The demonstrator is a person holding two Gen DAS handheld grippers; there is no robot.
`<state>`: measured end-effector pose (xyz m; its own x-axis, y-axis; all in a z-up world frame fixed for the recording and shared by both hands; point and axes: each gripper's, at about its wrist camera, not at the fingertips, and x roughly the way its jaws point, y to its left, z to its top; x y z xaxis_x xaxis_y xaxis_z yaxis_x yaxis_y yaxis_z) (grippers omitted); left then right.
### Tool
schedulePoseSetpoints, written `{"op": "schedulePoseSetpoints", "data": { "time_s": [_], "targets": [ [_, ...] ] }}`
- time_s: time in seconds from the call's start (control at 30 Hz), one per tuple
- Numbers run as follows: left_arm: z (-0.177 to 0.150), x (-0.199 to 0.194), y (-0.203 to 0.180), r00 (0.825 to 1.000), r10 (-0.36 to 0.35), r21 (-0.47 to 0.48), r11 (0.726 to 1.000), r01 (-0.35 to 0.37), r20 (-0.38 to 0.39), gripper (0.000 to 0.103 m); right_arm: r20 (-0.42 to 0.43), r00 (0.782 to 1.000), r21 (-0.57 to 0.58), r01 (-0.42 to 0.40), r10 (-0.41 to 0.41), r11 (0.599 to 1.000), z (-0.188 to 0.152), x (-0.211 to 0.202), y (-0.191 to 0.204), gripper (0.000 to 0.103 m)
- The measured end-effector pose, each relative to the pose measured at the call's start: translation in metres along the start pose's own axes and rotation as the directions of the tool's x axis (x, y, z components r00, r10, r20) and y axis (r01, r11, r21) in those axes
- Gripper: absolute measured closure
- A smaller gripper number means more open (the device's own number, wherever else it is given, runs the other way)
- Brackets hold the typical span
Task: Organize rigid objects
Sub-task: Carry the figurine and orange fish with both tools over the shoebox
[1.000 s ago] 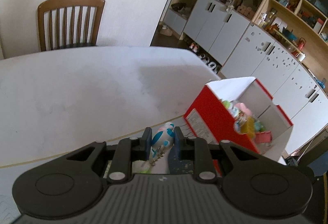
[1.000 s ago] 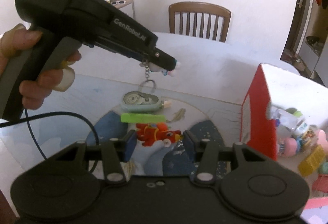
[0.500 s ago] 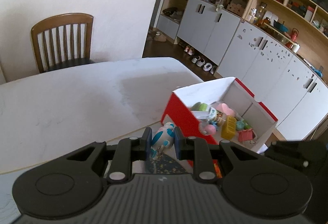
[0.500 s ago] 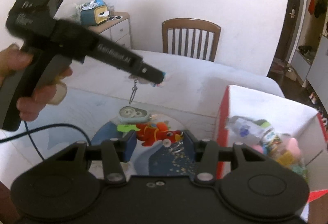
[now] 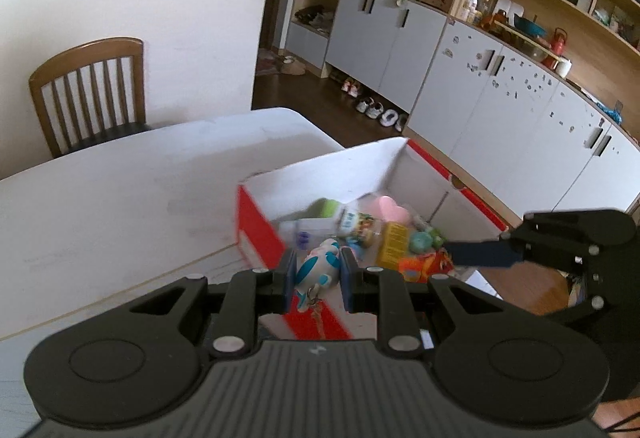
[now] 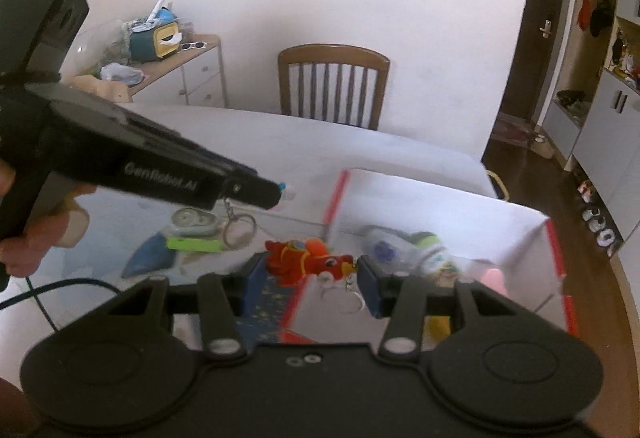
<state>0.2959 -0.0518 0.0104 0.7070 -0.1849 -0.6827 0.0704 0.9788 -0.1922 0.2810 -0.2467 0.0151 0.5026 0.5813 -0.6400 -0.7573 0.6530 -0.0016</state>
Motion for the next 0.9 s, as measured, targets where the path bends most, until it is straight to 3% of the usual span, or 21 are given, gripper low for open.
{"op": "schedulePoseSetpoints", "data": {
  "time_s": [0.47, 0.9],
  "targets": [
    [0.011, 0.064, -0.072, 0.997, 0.034, 0.021, 0.999, -0.033, -0.070, 0.081, -0.010, 0.999, 0.021, 0.040, -0.040, 0.999, -0.023, -0.006, -0.098, 0.055],
    [0.016, 0.136, -0.082, 0.973, 0.101, 0.021, 0.995, -0.099, -0.208, 0.081, -0.077, 0.995, 0.043, 0.066, -0.062, 0.997, -0.041, 0.021, -0.160, 0.055]
  ]
}}
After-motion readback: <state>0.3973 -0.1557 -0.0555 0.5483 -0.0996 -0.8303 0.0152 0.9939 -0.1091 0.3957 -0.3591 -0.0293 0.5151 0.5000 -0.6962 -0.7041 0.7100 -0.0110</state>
